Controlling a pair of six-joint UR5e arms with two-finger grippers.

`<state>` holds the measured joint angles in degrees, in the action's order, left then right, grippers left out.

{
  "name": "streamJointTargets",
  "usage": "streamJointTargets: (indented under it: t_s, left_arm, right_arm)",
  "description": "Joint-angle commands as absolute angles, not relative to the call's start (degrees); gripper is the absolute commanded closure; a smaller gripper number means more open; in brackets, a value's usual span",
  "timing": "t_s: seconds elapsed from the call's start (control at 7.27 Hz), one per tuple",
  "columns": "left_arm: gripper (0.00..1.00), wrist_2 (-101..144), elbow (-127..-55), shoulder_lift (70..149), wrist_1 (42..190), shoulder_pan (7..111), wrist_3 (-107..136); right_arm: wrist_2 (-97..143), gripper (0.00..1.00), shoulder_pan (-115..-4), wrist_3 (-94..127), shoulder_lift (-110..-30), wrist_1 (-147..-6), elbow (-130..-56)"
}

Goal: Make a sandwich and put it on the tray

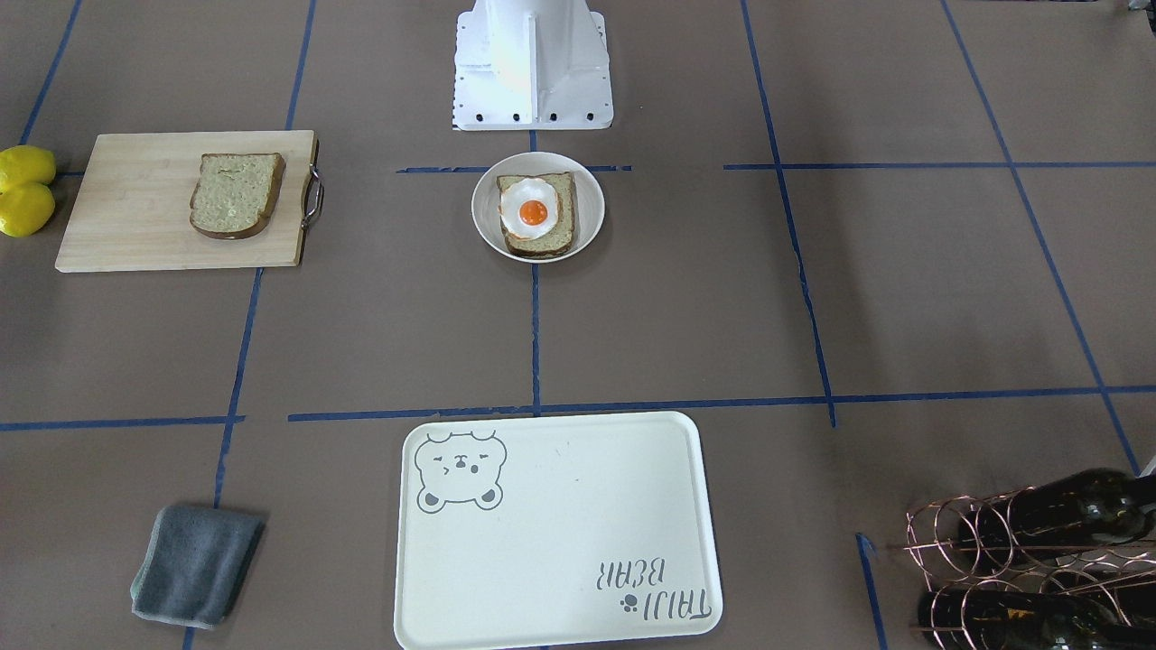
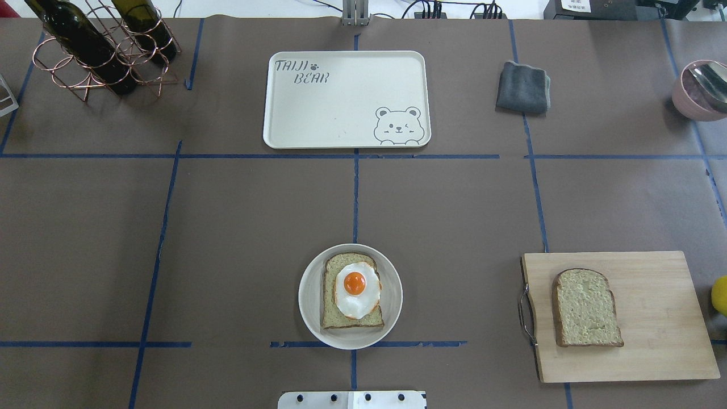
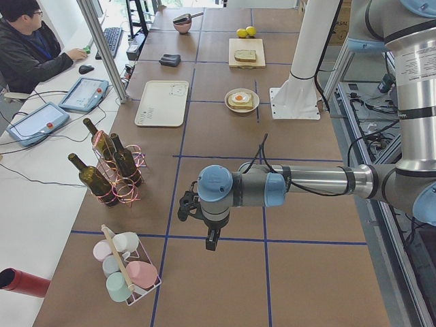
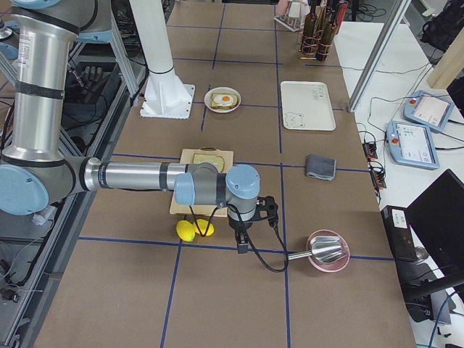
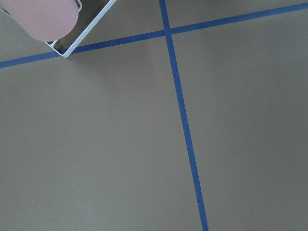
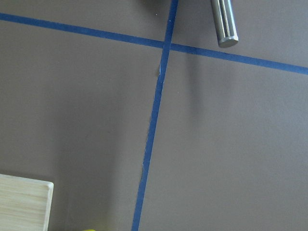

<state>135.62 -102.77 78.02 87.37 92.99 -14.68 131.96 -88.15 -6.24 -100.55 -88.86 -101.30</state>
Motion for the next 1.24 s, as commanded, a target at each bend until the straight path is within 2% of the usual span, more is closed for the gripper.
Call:
streamJointTargets:
  t_s: [0.0, 0.83, 1.1]
  left_arm:
    - [0.0, 135.62, -102.92, 78.13, 87.36, 92.99, -14.68]
    - [0.0, 135.62, -102.83, 78.05, 87.36, 92.99, -14.68]
    - [0.0, 135.62, -102.66, 78.05, 87.36, 92.99, -14.68]
  right_arm:
    - [131.92, 0.0, -88.15, -6.24, -100.55, -88.86, -101.34]
    - [134.9, 0.0, -87.89, -5.28, -99.41, -88.94, -102.92]
    - [137.45, 0.0, -87.02, -5.36, -100.1, -83.89, -103.71]
